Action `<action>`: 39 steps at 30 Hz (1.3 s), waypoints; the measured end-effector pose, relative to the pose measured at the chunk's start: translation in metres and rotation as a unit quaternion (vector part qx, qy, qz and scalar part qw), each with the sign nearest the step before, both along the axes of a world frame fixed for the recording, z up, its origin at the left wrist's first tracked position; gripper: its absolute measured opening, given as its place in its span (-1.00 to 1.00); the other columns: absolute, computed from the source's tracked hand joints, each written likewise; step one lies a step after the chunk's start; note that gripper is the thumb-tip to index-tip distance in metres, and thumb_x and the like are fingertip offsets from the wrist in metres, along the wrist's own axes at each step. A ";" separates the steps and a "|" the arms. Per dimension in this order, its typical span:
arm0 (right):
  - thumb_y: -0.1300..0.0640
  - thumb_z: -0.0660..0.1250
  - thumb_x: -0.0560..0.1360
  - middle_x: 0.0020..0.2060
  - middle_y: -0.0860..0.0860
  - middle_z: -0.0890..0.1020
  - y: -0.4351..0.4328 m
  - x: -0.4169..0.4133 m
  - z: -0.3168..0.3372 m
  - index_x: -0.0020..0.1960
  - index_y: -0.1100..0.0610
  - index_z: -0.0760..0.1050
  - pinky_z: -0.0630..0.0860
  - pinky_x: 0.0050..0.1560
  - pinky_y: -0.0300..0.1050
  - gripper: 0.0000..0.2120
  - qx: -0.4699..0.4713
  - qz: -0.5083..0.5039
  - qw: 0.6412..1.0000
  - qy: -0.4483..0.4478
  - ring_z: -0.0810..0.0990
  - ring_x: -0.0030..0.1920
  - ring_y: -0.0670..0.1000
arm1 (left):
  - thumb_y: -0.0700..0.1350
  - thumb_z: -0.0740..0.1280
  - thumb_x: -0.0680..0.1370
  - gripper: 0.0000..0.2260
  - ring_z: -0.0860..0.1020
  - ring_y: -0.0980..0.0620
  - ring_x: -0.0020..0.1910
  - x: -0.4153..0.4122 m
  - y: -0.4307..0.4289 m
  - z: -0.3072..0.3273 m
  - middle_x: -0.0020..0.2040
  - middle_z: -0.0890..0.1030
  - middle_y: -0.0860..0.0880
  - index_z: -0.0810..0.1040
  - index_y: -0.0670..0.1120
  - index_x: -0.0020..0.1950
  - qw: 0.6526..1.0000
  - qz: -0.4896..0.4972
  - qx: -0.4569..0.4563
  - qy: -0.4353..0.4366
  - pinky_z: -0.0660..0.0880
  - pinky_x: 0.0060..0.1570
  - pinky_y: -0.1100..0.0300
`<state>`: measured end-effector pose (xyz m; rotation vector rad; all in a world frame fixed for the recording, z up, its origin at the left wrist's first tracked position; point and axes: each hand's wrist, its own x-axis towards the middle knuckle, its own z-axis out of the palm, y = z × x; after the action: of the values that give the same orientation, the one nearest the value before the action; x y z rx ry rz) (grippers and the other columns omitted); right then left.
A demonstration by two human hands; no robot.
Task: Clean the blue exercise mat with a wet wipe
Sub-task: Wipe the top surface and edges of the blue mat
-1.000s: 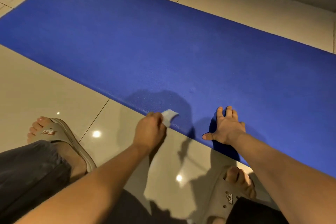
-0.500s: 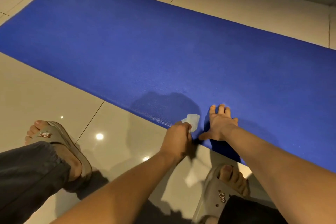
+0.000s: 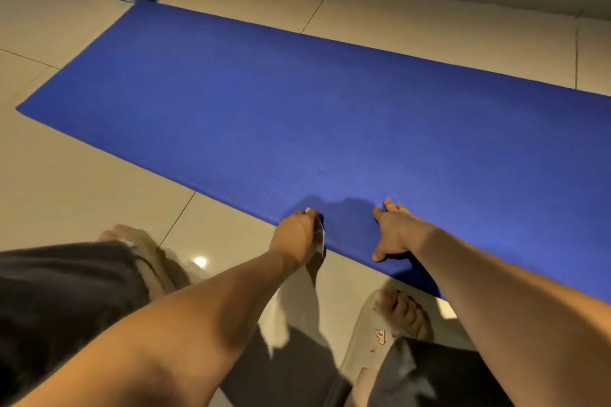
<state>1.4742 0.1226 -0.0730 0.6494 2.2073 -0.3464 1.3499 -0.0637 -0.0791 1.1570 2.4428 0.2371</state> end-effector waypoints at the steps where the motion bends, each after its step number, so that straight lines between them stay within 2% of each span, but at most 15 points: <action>1: -0.11 0.52 0.44 0.63 0.09 -0.23 0.000 -0.003 0.002 0.66 0.14 -0.14 0.27 0.50 0.19 0.09 -0.003 -0.001 1.000 -0.004 -0.16 0.63 0.18 | -0.15 0.29 0.54 -0.87 0.63 -0.16 -0.06 -0.001 0.000 -0.003 0.00 0.67 -0.08 0.58 -0.07 0.05 1.000 0.019 0.006 -0.017 0.56 -0.09 0.05; 3: -0.11 0.52 0.45 0.62 0.10 -0.26 0.001 -0.009 0.002 0.65 0.15 -0.18 0.24 0.51 0.19 0.11 -0.008 0.003 1.000 -0.021 -0.21 0.62 0.20 | -0.16 0.30 0.55 -0.84 0.64 -0.18 0.00 -0.010 -0.004 -0.010 0.04 0.68 -0.09 0.62 -0.08 0.08 0.997 0.059 0.022 -0.046 0.53 -0.06 0.07; 6: -0.12 0.55 0.43 0.60 0.10 -0.35 0.002 -0.011 -0.001 0.64 0.12 -0.30 0.17 0.54 0.21 0.20 -0.013 0.001 0.998 -0.055 -0.29 0.61 0.21 | -0.16 0.33 0.57 -0.94 0.62 -0.22 -0.04 -0.039 -0.019 -0.020 -0.04 0.68 -0.12 0.59 -0.10 -0.02 0.974 0.207 0.080 -0.045 0.41 -0.16 0.11; 8: -0.12 0.57 0.41 0.59 0.10 -0.38 0.000 -0.009 -0.004 0.63 0.08 -0.35 0.15 0.55 0.19 0.25 -0.002 0.003 0.997 -0.071 -0.32 0.60 0.20 | -0.13 0.33 0.60 -0.93 0.61 -0.25 -0.04 -0.052 -0.028 -0.028 -0.04 0.66 -0.15 0.54 -0.11 -0.04 0.949 0.294 0.104 -0.045 0.45 -0.12 0.06; 9: -0.12 0.56 0.41 0.59 0.09 -0.38 0.000 -0.009 -0.004 0.63 0.06 -0.36 0.15 0.56 0.18 0.24 0.004 0.008 0.997 -0.076 -0.32 0.60 0.19 | -0.12 0.31 0.61 -0.91 0.60 -0.26 -0.04 -0.054 -0.030 -0.030 -0.03 0.66 -0.15 0.53 -0.12 -0.04 0.946 0.302 0.106 -0.050 0.46 -0.10 0.04; 15: -0.16 0.54 0.43 0.62 0.09 -0.28 0.002 -0.026 0.009 0.66 0.06 -0.23 0.16 0.56 0.16 0.16 0.009 -0.007 0.996 -0.092 -0.19 0.63 0.16 | -0.09 0.33 0.61 -0.89 0.59 -0.15 -0.05 -0.039 -0.028 -0.038 0.06 0.65 -0.12 0.58 -0.12 0.03 0.946 0.290 0.107 -0.100 0.45 -0.06 0.09; 19: -0.11 0.54 0.44 0.60 0.04 -0.36 -0.006 -0.010 -0.004 0.64 0.04 -0.31 0.13 0.56 0.21 0.18 0.008 -0.037 0.997 -0.060 -0.28 0.62 0.16 | -0.09 0.36 0.61 -0.93 0.53 -0.04 -0.15 -0.027 -0.025 -0.033 -0.03 0.64 -0.05 0.53 -0.08 -0.02 0.947 0.277 0.122 -0.113 0.47 -0.08 0.11; 25: -0.02 0.52 0.45 0.60 0.00 -0.36 -0.004 0.006 -0.007 0.65 -0.01 -0.29 0.04 0.57 0.22 0.13 -0.010 -0.040 0.999 -0.011 -0.30 0.62 0.10 | -0.12 0.41 0.56 -0.87 0.60 -0.06 -0.19 0.013 -0.013 -0.029 -0.19 0.63 -0.02 0.48 -0.03 -0.14 0.907 0.345 0.160 -0.178 0.56 -0.09 0.06; 28: -0.03 0.47 0.50 0.61 0.01 -0.34 -0.003 0.010 -0.010 0.65 -0.01 -0.29 0.01 0.56 0.22 0.07 -0.005 -0.023 1.000 0.011 -0.28 0.62 0.11 | -0.15 0.42 0.53 -0.82 0.58 -0.05 -0.19 0.052 0.001 -0.031 -0.19 0.61 -0.02 0.44 -0.01 -0.19 0.891 0.359 0.183 -0.207 0.53 -0.07 0.09; 30: -0.03 0.45 0.51 0.61 0.01 -0.32 0.001 0.015 -0.011 0.65 -0.02 -0.27 0.01 0.55 0.23 0.04 -0.007 -0.017 0.999 0.030 -0.26 0.62 0.11 | -0.15 0.42 0.52 -0.84 0.57 -0.04 -0.15 0.085 0.014 -0.034 -0.14 0.61 -0.01 0.46 -0.02 -0.19 0.894 0.342 0.184 -0.223 0.50 -0.05 0.12; 35: -0.08 0.42 0.52 0.62 0.02 -0.29 0.007 0.025 -0.016 0.65 -0.02 -0.25 0.03 0.54 0.22 0.01 -0.009 0.001 0.998 0.063 -0.25 0.63 0.10 | -0.12 0.38 0.55 -0.89 0.53 0.02 -0.08 0.120 0.034 -0.032 -0.02 0.61 -0.02 0.49 -0.02 -0.13 0.929 0.270 0.170 -0.187 0.36 -0.07 0.24; 37: -0.07 0.42 0.51 0.62 0.01 -0.29 0.009 0.029 -0.016 0.66 -0.03 -0.24 0.05 0.54 0.22 0.00 -0.007 0.005 0.997 0.075 -0.24 0.63 0.08 | -0.13 0.39 0.54 -0.89 0.56 0.01 -0.10 0.100 0.028 -0.035 -0.04 0.64 -0.03 0.49 -0.04 -0.14 0.929 0.282 0.172 -0.165 0.44 -0.05 0.18; 39: -0.07 0.41 0.51 0.63 0.00 -0.28 0.010 0.030 -0.017 0.65 -0.04 -0.24 0.06 0.54 0.20 0.00 -0.004 0.013 0.997 0.082 -0.23 0.63 0.07 | -0.12 0.38 0.53 -0.91 0.62 -0.09 -0.10 0.067 0.018 -0.038 -0.07 0.65 -0.06 0.51 -0.06 -0.14 0.922 0.323 0.167 -0.136 0.55 -0.03 0.04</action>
<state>1.5042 0.1323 -0.0904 0.6061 2.3667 -0.4089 1.4166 -0.0457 -0.1172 0.3435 2.4982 0.9704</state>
